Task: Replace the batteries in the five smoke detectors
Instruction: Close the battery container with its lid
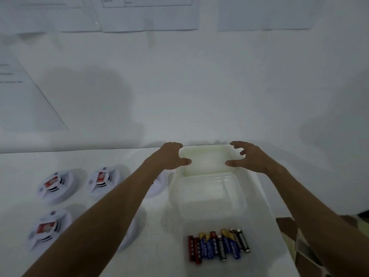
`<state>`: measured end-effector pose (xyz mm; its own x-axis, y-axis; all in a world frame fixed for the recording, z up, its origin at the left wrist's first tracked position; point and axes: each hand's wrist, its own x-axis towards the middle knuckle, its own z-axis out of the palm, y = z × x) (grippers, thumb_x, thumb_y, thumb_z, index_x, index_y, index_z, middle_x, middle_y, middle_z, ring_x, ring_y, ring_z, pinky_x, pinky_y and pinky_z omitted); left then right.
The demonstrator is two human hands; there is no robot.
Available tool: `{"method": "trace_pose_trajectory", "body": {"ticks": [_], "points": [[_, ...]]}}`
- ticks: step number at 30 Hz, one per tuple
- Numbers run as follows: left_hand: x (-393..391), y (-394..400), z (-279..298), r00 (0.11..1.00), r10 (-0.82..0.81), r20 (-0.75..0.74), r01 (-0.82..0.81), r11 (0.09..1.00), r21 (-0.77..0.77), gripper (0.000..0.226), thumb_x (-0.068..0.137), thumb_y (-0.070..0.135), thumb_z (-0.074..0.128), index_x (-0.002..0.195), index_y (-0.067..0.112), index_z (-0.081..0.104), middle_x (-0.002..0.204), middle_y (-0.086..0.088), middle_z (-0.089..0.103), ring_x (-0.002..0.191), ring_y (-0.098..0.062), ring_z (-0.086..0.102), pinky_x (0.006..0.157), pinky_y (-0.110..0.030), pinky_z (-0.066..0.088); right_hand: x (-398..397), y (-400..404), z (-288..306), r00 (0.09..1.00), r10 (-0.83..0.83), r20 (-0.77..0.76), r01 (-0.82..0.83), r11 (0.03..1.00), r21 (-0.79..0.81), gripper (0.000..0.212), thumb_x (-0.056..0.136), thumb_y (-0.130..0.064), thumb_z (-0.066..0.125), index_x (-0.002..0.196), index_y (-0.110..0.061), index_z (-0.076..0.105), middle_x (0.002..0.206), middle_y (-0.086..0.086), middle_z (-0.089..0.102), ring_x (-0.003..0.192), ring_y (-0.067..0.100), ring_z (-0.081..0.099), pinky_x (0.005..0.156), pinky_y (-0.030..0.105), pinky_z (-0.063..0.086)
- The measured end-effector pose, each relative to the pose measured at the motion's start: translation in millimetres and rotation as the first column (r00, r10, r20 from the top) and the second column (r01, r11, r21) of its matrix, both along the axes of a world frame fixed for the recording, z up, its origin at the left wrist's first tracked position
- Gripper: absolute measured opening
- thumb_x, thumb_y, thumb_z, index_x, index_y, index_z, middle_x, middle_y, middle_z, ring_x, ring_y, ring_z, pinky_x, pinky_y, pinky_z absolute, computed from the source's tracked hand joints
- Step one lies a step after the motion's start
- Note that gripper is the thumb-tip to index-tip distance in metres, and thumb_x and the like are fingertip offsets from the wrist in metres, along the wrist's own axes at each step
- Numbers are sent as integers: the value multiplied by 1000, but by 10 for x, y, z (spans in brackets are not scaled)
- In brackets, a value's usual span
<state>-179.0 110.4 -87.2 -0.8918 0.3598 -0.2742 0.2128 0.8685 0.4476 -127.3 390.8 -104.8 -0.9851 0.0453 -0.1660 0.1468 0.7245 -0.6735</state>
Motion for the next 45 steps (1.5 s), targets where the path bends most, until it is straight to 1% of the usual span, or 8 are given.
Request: {"method": "trace_pose_trajectory", "body": {"ticks": [10,23,26,30,34,36,40,45], "points": [[-41,175,-258,989,149,27,-150,987,56,84,75,46,78,144,18,39,142,-6,48,129,-21,46,106,-32,36,-136,49,-236,998,38,49,-28,980,-195,87,72,-40,85,146,-30,40,139,-5,48,112,15,50,97,30,44],[-8,205,-130,974,212,-85,-187,953,238,83,76,34,80,145,12,40,136,-12,48,121,-25,53,104,-35,43,-127,-108,-74,989,-56,-134,17,962,-274,75,77,-23,83,142,-15,47,139,-4,44,114,12,45,92,23,38],[-8,175,89,957,267,-117,-214,916,341,80,72,36,83,140,15,48,130,-10,53,108,-25,61,92,-41,53,-70,-104,159,981,-83,-173,28,953,-301,79,76,-27,83,145,-17,45,141,-7,42,112,12,46,88,23,38],[251,66,462,940,298,-165,-204,880,428,73,71,39,83,134,19,55,120,-3,59,70,-15,66,68,-22,54,234,-95,500,969,-89,-230,15,952,-305,77,73,-37,84,142,-26,48,139,-15,44,113,11,50,87,26,42],[1025,-78,486,942,306,-136,-222,875,430,70,72,38,81,134,22,54,118,1,59,82,-16,64,55,-8,47,981,-147,490,977,-46,-206,-35,928,-372,80,65,-46,82,137,-32,52,135,-21,46,110,-1,51,79,19,46],[1419,-152,344,957,280,-81,-219,872,438,72,73,40,79,137,22,51,123,0,57,92,-17,62,58,-12,52,1358,-189,356,980,-47,-191,-36,911,-411,80,61,-47,81,135,-33,54,133,-24,47,109,-4,51,76,17,46],[1945,-207,65,954,300,-3,-272,871,409,73,74,43,78,139,25,50,118,4,56,91,-11,61,81,-38,57,1816,-246,44,989,-51,-141,-15,903,-429,75,60,-47,82,129,-40,55,132,-25,48,107,0,53,75,20,52],[2252,-153,-67,929,368,-31,-328,862,387,68,81,39,72,141,24,45,120,6,52,87,-7,55,80,-24,44,2027,-332,-130,991,-56,-119,4,918,-396,72,72,-35,84,134,-39,49,134,-23,44,111,0,50,72,15,49]]}}
